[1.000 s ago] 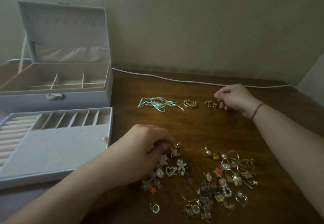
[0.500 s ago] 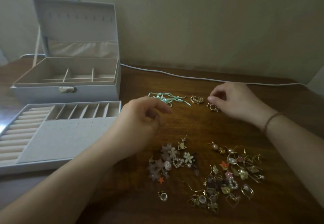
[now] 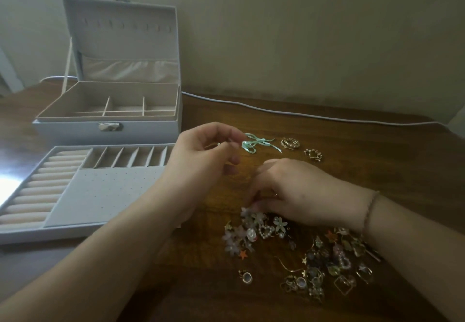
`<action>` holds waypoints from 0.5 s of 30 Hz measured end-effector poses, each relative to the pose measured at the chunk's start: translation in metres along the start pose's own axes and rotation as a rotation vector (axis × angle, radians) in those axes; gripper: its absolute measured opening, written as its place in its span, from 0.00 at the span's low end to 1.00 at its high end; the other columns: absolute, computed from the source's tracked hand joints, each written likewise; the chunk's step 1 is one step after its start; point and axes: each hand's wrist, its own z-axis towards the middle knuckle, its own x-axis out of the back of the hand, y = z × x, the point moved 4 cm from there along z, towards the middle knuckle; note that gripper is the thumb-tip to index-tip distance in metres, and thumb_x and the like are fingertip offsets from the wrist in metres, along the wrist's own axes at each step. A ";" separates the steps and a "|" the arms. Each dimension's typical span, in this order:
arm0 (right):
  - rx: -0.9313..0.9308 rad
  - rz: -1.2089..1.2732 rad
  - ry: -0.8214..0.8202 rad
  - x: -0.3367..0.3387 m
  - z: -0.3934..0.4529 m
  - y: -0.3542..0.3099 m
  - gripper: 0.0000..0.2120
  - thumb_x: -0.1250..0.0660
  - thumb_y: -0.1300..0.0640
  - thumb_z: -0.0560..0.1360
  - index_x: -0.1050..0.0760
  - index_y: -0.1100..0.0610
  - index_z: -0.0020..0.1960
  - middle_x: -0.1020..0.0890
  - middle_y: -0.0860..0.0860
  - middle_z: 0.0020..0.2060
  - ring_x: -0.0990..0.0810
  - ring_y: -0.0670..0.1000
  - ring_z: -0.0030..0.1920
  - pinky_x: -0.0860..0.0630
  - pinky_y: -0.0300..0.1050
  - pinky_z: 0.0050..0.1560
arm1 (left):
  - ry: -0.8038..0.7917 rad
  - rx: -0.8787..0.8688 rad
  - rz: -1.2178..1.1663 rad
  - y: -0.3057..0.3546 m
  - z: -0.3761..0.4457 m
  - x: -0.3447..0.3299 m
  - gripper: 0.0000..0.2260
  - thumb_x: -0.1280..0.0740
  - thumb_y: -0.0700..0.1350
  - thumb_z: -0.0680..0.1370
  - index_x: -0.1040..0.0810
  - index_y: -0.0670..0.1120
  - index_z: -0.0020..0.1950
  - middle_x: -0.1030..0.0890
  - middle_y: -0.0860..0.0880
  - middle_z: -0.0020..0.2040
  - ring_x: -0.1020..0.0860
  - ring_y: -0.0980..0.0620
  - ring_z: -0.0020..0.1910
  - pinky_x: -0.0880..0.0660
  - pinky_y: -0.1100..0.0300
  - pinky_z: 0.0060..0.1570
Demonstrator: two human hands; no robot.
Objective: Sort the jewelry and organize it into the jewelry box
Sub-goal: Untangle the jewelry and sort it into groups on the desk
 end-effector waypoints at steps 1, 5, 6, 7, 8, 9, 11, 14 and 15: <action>-0.007 0.017 -0.009 -0.001 0.001 0.000 0.06 0.32 0.46 0.75 0.20 0.42 0.52 0.28 0.34 0.41 0.33 0.36 0.47 0.30 0.39 0.50 | -0.003 0.000 -0.004 0.000 0.000 0.000 0.12 0.33 0.35 0.78 0.16 0.49 0.42 0.18 0.50 0.39 0.21 0.54 0.38 0.21 0.55 0.42; -0.045 0.172 0.025 0.008 -0.005 0.003 0.02 0.29 0.51 0.74 0.20 0.44 0.46 0.25 0.35 0.38 0.27 0.33 0.42 0.34 0.29 0.42 | -0.028 0.012 -0.012 0.000 -0.001 -0.003 0.11 0.33 0.35 0.78 0.16 0.48 0.43 0.18 0.49 0.39 0.21 0.55 0.37 0.22 0.56 0.41; -0.064 0.225 0.052 0.012 -0.008 0.005 0.03 0.29 0.52 0.73 0.21 0.44 0.45 0.24 0.36 0.38 0.26 0.34 0.43 0.33 0.28 0.42 | -0.037 0.015 -0.008 0.000 -0.001 -0.003 0.10 0.33 0.35 0.78 0.16 0.48 0.43 0.18 0.50 0.38 0.21 0.54 0.37 0.22 0.56 0.42; -0.081 0.285 0.087 0.016 -0.013 0.007 0.03 0.28 0.52 0.73 0.21 0.44 0.43 0.22 0.38 0.38 0.25 0.35 0.43 0.32 0.29 0.42 | -0.046 0.018 -0.005 0.000 -0.001 -0.004 0.10 0.33 0.35 0.78 0.16 0.48 0.43 0.18 0.51 0.38 0.21 0.54 0.37 0.21 0.56 0.42; -0.098 0.359 0.129 0.021 -0.018 0.009 0.03 0.28 0.52 0.73 0.21 0.45 0.43 0.20 0.39 0.39 0.23 0.37 0.43 0.30 0.31 0.42 | -0.053 0.020 -0.002 0.000 -0.002 -0.004 0.10 0.33 0.35 0.78 0.16 0.48 0.44 0.18 0.51 0.38 0.21 0.54 0.38 0.21 0.55 0.43; -0.116 0.445 0.178 0.026 -0.024 0.011 0.02 0.28 0.52 0.72 0.20 0.46 0.43 0.18 0.41 0.40 0.21 0.39 0.44 0.27 0.34 0.42 | -0.060 0.024 0.003 0.000 -0.002 -0.004 0.10 0.33 0.36 0.78 0.16 0.47 0.44 0.18 0.51 0.38 0.20 0.54 0.38 0.20 0.56 0.43; -0.152 0.614 0.286 0.033 -0.033 0.013 0.02 0.29 0.51 0.70 0.19 0.48 0.42 0.16 0.46 0.42 0.18 0.44 0.45 0.21 0.42 0.45 | -0.102 0.046 0.043 -0.002 -0.005 -0.006 0.09 0.34 0.37 0.79 0.16 0.47 0.46 0.16 0.49 0.42 0.19 0.52 0.40 0.20 0.56 0.45; -0.182 0.813 0.423 0.040 -0.041 0.016 0.03 0.29 0.53 0.68 0.17 0.50 0.41 0.16 0.54 0.43 0.18 0.52 0.44 0.19 0.48 0.44 | -0.297 0.153 -0.016 -0.008 -0.011 -0.018 0.10 0.38 0.41 0.82 0.17 0.45 0.51 0.15 0.46 0.48 0.17 0.47 0.47 0.21 0.53 0.49; -0.188 0.890 0.451 0.041 -0.042 0.016 0.03 0.29 0.54 0.68 0.17 0.51 0.41 0.16 0.56 0.43 0.18 0.53 0.42 0.20 0.48 0.41 | -0.364 0.203 -0.094 -0.010 -0.014 -0.022 0.11 0.39 0.44 0.83 0.17 0.44 0.52 0.15 0.44 0.49 0.17 0.46 0.48 0.21 0.51 0.50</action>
